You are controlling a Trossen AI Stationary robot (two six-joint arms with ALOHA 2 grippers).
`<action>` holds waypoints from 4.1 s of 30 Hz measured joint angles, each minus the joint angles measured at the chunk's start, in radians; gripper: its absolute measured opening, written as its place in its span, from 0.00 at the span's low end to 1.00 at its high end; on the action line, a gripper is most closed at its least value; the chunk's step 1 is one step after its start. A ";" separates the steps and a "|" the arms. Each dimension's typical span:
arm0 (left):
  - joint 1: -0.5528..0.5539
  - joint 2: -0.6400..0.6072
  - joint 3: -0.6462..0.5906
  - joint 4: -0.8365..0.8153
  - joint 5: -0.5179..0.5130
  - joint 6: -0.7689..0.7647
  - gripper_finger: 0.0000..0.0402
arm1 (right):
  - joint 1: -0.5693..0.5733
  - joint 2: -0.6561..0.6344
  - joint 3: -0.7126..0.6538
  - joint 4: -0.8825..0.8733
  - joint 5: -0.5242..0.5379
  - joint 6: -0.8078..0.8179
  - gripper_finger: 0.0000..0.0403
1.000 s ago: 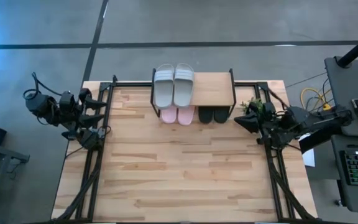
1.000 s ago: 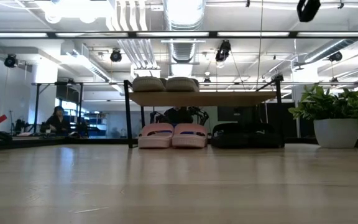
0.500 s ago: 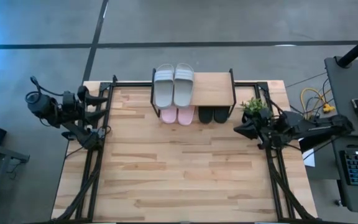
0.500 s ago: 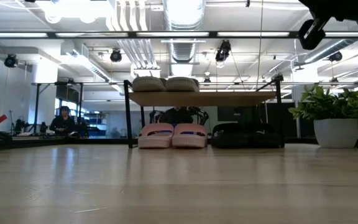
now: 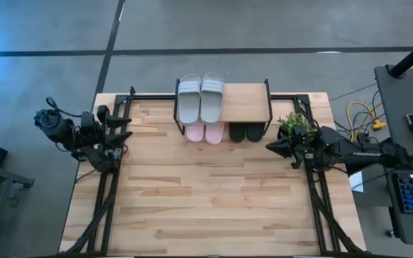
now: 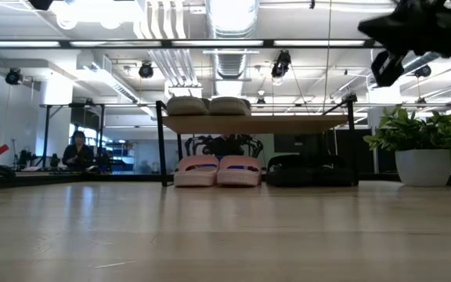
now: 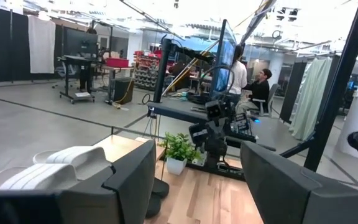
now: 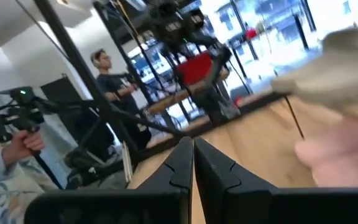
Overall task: Pick and place slides into the shelf
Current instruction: Return to Home Position
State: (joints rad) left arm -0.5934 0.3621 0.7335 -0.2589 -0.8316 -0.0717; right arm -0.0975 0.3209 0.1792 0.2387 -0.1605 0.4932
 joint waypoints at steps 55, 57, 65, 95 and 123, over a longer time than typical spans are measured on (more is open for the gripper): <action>0.005 -0.272 -0.514 0.895 0.524 0.283 0.55 | -0.243 -0.095 -0.083 0.028 -0.164 0.153 0.02; 0.003 -0.227 -0.546 0.901 0.482 0.236 0.55 | -0.244 -0.094 -0.082 0.026 -0.157 0.153 0.02; 0.019 -0.104 -0.657 1.096 0.243 0.221 0.55 | -0.243 -0.063 -0.083 0.023 -0.152 0.145 0.02; 0.297 -0.333 -0.553 0.357 0.349 -0.136 0.55 | -0.243 -0.024 -0.082 0.028 -0.153 0.180 0.02; 0.348 -0.331 -0.560 0.343 0.928 -0.236 0.55 | -0.243 -0.010 -0.010 0.129 -0.110 0.330 0.02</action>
State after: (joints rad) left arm -0.2451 0.0315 0.1734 0.0842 0.0962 -0.3077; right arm -0.3408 0.3108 0.1695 0.3678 -0.2701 0.8232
